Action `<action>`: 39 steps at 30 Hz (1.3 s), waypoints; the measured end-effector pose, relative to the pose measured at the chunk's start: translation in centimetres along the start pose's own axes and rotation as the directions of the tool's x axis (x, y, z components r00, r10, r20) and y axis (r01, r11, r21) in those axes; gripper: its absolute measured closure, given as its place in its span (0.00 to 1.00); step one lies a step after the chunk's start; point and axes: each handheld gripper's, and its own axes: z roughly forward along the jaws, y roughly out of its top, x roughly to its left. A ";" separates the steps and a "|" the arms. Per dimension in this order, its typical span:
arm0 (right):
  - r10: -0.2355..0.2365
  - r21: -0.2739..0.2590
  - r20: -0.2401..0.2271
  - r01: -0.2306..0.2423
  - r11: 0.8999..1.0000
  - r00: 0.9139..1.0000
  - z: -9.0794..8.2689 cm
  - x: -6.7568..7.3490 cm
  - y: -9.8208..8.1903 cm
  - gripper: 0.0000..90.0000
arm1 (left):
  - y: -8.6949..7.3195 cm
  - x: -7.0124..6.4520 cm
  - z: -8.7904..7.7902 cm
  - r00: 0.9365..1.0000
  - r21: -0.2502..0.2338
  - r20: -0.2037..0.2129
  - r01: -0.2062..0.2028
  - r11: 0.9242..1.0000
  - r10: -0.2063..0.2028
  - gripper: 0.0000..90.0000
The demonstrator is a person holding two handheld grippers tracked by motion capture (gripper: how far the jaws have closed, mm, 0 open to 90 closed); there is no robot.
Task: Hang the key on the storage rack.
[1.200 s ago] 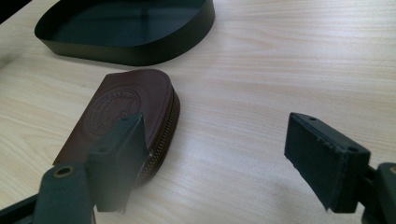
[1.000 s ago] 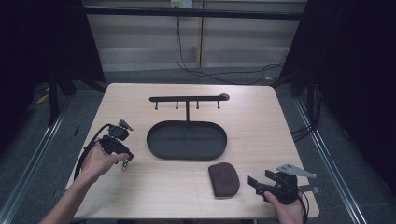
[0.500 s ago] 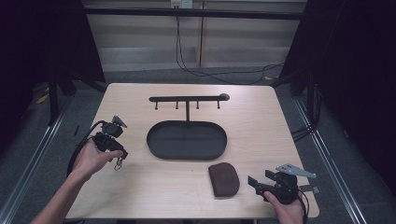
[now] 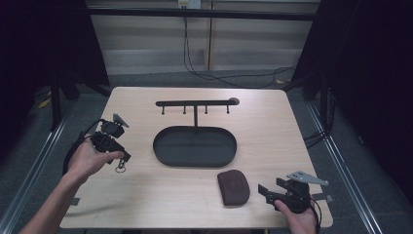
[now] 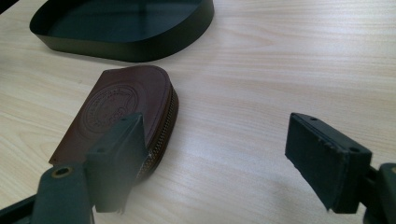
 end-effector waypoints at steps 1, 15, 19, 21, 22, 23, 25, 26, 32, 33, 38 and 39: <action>0.000 -0.001 0.001 0.000 1.000 1.000 0.0 0.0 0.0 0.22 | 0.2 0.0 -0.2 1.000 -0.002 0.011 0.001 1.000 -0.001 0.75; 0.000 -0.004 -0.008 0.000 1.000 1.000 -0.1 0.0 0.0 0.22 | 1.8 -1.9 -1.9 0.998 0.010 -0.007 -0.065 0.998 0.065 0.76; -0.006 -0.004 -0.007 0.006 1.000 1.000 -0.1 0.0 0.0 0.21 | 2.4 -2.2 -2.5 0.998 0.029 -0.008 -0.067 0.997 0.067 0.76; -0.004 -0.002 -0.007 0.004 1.000 1.000 -0.1 0.0 0.0 0.21 | 2.6 -2.3 -2.5 0.998 0.022 0.002 -0.060 0.998 0.060 0.76; -0.004 -0.001 -0.007 0.004 1.000 1.000 -0.1 0.0 0.0 0.21 | 2.7 -2.2 -2.4 0.998 0.021 0.001 -0.057 0.998 0.057 0.76; -0.005 -0.002 -0.009 0.005 1.000 1.000 -0.1 0.1 0.0 0.21 | 2.8 -2.2 -2.3 0.998 0.029 0.000 -0.056 0.998 0.056 0.76; -0.008 -0.004 -0.007 0.008 1.000 1.000 -0.1 0.0 0.0 0.21 | 2.9 -2.2 -2.2 0.998 0.032 0.004 -0.057 0.998 0.056 0.76; -0.007 -0.001 -0.008 0.007 1.000 1.000 0.0 0.1 0.0 0.21 | 3.1 -2.2 -2.3 0.998 0.037 0.001 -0.060 0.998 0.060 0.76; -0.008 -0.001 -0.007 0.008 1.000 1.000 0.0 0.1 0.0 0.21 | 3.9 -3.5 -2.8 0.995 0.057 -0.017 -0.093 0.994 0.094 0.76; -0.010 -0.002 -0.008 0.010 1.000 1.000 0.0 0.1 0.0 0.21 | 4.1 -3.7 -2.9 0.995 0.053 -0.017 -0.095 0.994 0.096 0.76; -0.012 -0.001 -0.009 0.012 1.000 1.000 0.0 0.1 0.0 0.21 | 4.8 -4.2 -3.6 0.995 0.047 -0.011 -0.098 0.994 0.099 0.76; -0.012 -0.001 -0.008 0.012 1.000 1.000 0.0 0.1 0.0 0.21 | 5.0 -4.3 -3.8 0.995 0.054 -0.009 -0.103 0.993 0.104 0.76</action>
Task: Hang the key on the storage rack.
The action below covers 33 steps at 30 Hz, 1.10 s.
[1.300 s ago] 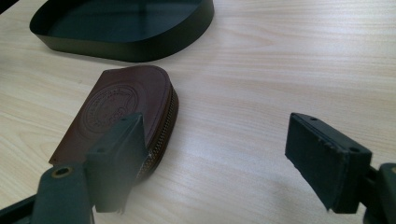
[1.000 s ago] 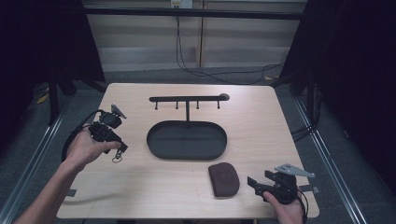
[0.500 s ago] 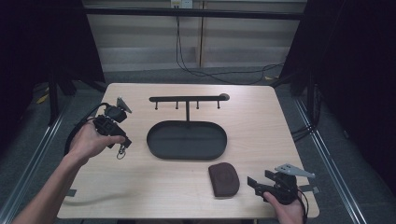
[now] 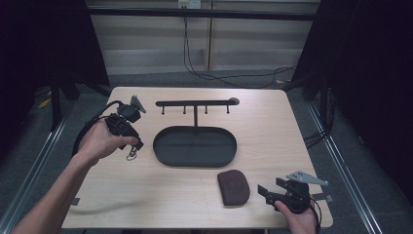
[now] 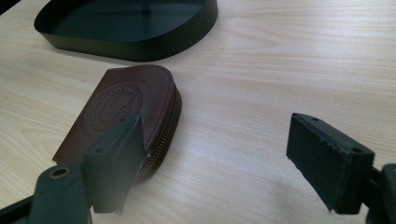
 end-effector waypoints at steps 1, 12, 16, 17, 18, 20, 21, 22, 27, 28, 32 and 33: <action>-0.001 -0.001 -0.002 0.001 1.000 1.000 0.0 0.0 0.0 0.21 | 0.1 0.0 -0.2 1.000 -0.005 0.000 -0.006 1.000 0.006 0.76; -0.003 0.000 -0.008 0.003 1.000 1.000 0.0 0.0 0.0 0.21 | 2.1 -0.4 -1.8 1.000 -0.008 -0.011 -0.004 1.000 0.004 0.76; -0.005 0.002 -0.007 0.005 1.000 1.000 0.0 0.1 0.0 0.21 | 2.9 -0.7 -2.2 1.000 -0.014 -0.006 0.003 1.000 -0.004 0.76; -0.005 0.001 -0.009 0.005 1.000 1.000 0.0 0.0 0.0 0.21 | 3.1 -0.6 -2.3 1.000 -0.010 -0.004 0.003 1.000 -0.003 0.76; -0.005 0.001 -0.009 0.005 1.000 1.000 0.0 0.0 0.0 0.21 | 3.3 -0.6 -2.4 1.000 -0.011 -0.003 0.004 1.000 -0.004 0.76; -0.005 0.001 -0.010 0.005 1.000 1.000 0.0 0.0 0.0 0.21 | 3.7 -0.4 -2.7 1.000 -0.016 0.005 0.010 1.000 -0.010 0.76; -0.005 0.001 -0.009 0.005 1.000 1.000 0.0 0.0 0.0 0.21 | 3.8 -0.5 -2.7 1.000 -0.016 0.013 0.023 1.000 -0.023 0.76; -0.005 0.002 -0.009 0.005 1.000 1.000 0.0 0.0 0.0 0.21 | 4.0 -0.4 -2.8 1.000 -0.014 0.009 0.020 1.000 -0.020 0.76; -0.004 0.005 -0.011 0.004 1.000 1.000 0.0 0.0 0.0 0.21 | 5.5 -1.0 -3.2 1.000 -0.002 -0.006 0.002 1.000 -0.002 0.76; -0.005 0.002 -0.012 0.005 1.000 1.000 -0.1 0.0 0.0 0.21 | 5.8 -1.1 -3.2 1.000 -0.007 -0.003 0.004 1.000 -0.004 0.76; -0.004 0.001 -0.013 0.004 1.000 1.000 -0.1 0.0 0.0 0.21 | 7.3 -1.5 -3.3 1.000 -0.007 -0.006 0.008 1.000 -0.008 0.76; -0.003 0.002 -0.015 0.003 1.000 1.000 -0.1 0.0 0.0 0.21 | 7.5 -1.5 -3.3 1.000 -0.003 -0.017 0.001 1.000 -0.001 0.76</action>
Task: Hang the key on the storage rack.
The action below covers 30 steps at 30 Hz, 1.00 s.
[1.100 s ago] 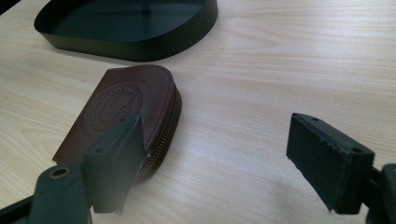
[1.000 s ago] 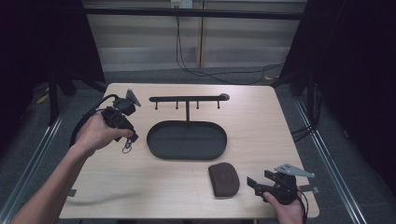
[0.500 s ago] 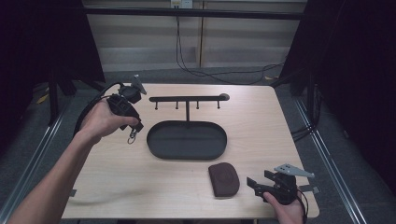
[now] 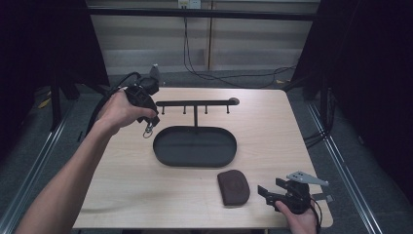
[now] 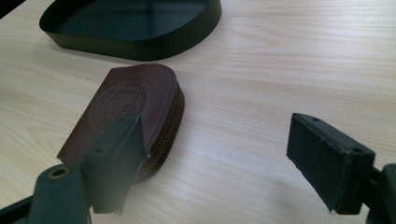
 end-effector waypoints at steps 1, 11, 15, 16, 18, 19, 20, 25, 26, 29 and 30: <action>0.000 0.000 -0.001 0.000 1.000 1.000 0.0 0.0 0.0 0.21 | 0.1 0.0 0.1 1.000 -0.008 0.005 0.005 1.000 -0.005 0.76; -0.006 0.007 -0.010 0.006 1.000 1.000 0.1 0.0 0.0 0.21 | 1.6 0.3 1.1 0.999 0.008 -0.006 0.047 0.999 -0.047 0.76; -0.008 0.019 -0.012 0.008 1.000 1.000 0.2 0.1 0.0 0.20 | 2.1 0.1 0.8 0.999 0.004 -0.014 0.042 0.999 -0.042 0.76; -0.010 0.019 -0.013 0.011 1.000 1.000 0.2 0.1 0.0 0.20 | 2.2 0.1 0.8 0.999 0.004 -0.016 0.043 0.999 -0.043 0.76; -0.011 0.019 -0.014 0.011 1.000 1.000 0.2 0.1 0.0 0.20 | 2.3 0.1 0.7 0.999 -0.005 -0.015 0.052 0.999 -0.052 0.76; -0.011 0.018 -0.015 0.011 1.000 1.000 0.2 0.1 0.0 0.20 | 2.4 0.2 0.6 0.998 -0.017 -0.003 0.059 0.998 -0.059 0.76; -0.011 0.017 -0.017 0.011 1.000 1.000 0.2 0.1 0.0 0.20 | 2.4 0.2 0.6 0.998 -0.012 0.000 0.058 0.998 -0.058 0.76; -0.014 0.019 -0.018 0.014 1.000 1.000 0.2 0.1 0.0 0.20 | 2.9 0.1 1.2 0.998 -0.004 -0.006 0.062 0.998 -0.062 0.76; -0.014 0.019 -0.019 0.015 1.000 1.000 0.2 0.1 0.0 0.20 | 3.0 0.1 1.3 0.998 -0.001 -0.012 0.064 0.998 -0.064 0.76; -0.012 0.019 -0.020 0.012 1.000 1.000 0.2 0.1 0.0 0.20 | 3.3 0.3 1.7 0.997 0.002 -0.030 0.071 0.997 -0.071 0.76; -0.012 0.019 -0.020 0.012 1.000 1.000 0.2 0.1 0.0 0.20 | 3.4 0.3 1.8 0.996 -0.001 -0.033 0.081 0.997 -0.081 0.76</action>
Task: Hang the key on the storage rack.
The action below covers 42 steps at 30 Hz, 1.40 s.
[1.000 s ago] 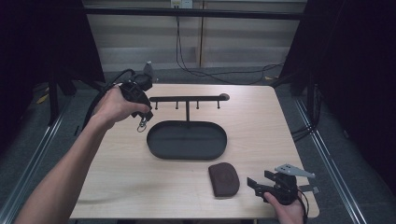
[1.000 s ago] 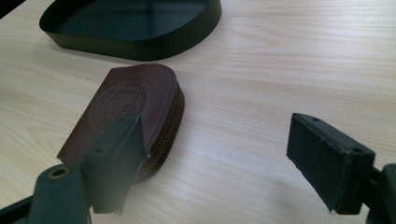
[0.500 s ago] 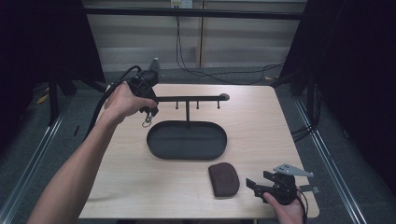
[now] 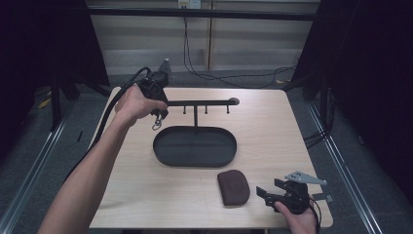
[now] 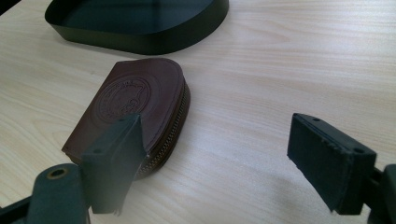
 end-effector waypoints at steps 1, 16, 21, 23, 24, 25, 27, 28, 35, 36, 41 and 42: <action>-0.002 -0.001 0.002 0.002 1.000 1.000 0.0 0.0 0.0 0.20 | 0.1 0.0 0.1 1.000 0.005 0.003 0.003 1.000 -0.004 0.76; -0.005 -0.002 -0.004 0.005 1.000 1.000 0.0 0.0 0.0 0.20 | 0.9 -0.5 0.5 0.999 0.000 -0.042 0.011 1.000 -0.011 0.76; -0.007 -0.001 -0.003 0.007 1.000 1.000 0.0 0.0 0.0 0.21 | 1.1 -0.3 0.8 0.999 0.003 -0.044 0.021 1.000 -0.021 0.76; -0.006 0.000 -0.004 0.006 1.000 1.000 0.0 0.1 0.0 0.21 | 1.3 0.0 0.9 0.999 -0.003 -0.035 0.035 0.999 -0.035 0.76; -0.008 0.000 -0.004 0.008 1.000 1.000 0.0 0.1 0.0 0.21 | 1.3 0.0 0.8 0.999 0.000 -0.030 0.036 0.999 -0.036 0.76; -0.009 0.001 -0.004 0.009 1.000 1.000 0.0 0.1 0.0 0.21 | 1.4 0.1 0.8 0.999 0.000 -0.029 0.036 0.999 -0.036 0.76; -0.008 0.002 -0.006 0.008 1.000 1.000 0.0 0.1 0.0 0.21 | 1.4 0.1 0.9 0.999 -0.003 -0.033 0.041 0.999 -0.041 0.76; -0.007 0.002 -0.006 0.007 1.000 1.000 0.0 0.1 0.0 0.21 | 1.4 0.1 0.9 0.999 0.001 -0.035 0.039 0.999 -0.039 0.75; -0.009 0.002 -0.006 0.009 1.000 1.000 0.0 0.1 0.0 0.21 | 1.3 0.2 0.9 0.998 -0.006 -0.025 0.053 0.999 -0.053 0.75; -0.008 0.002 -0.006 0.008 1.000 1.000 0.0 0.1 0.0 0.21 | 1.3 0.2 1.0 0.998 -0.009 -0.023 0.053 0.999 -0.053 0.75; -0.007 0.005 -0.005 0.007 1.000 1.000 0.0 0.1 0.0 0.21 | 1.2 0.3 1.2 0.998 -0.011 -0.013 0.062 0.998 -0.062 0.76; -0.007 0.004 -0.005 0.007 1.000 1.000 0.0 0.1 0.0 0.21 | 1.2 0.4 1.2 0.998 -0.011 -0.010 0.063 0.998 -0.064 0.76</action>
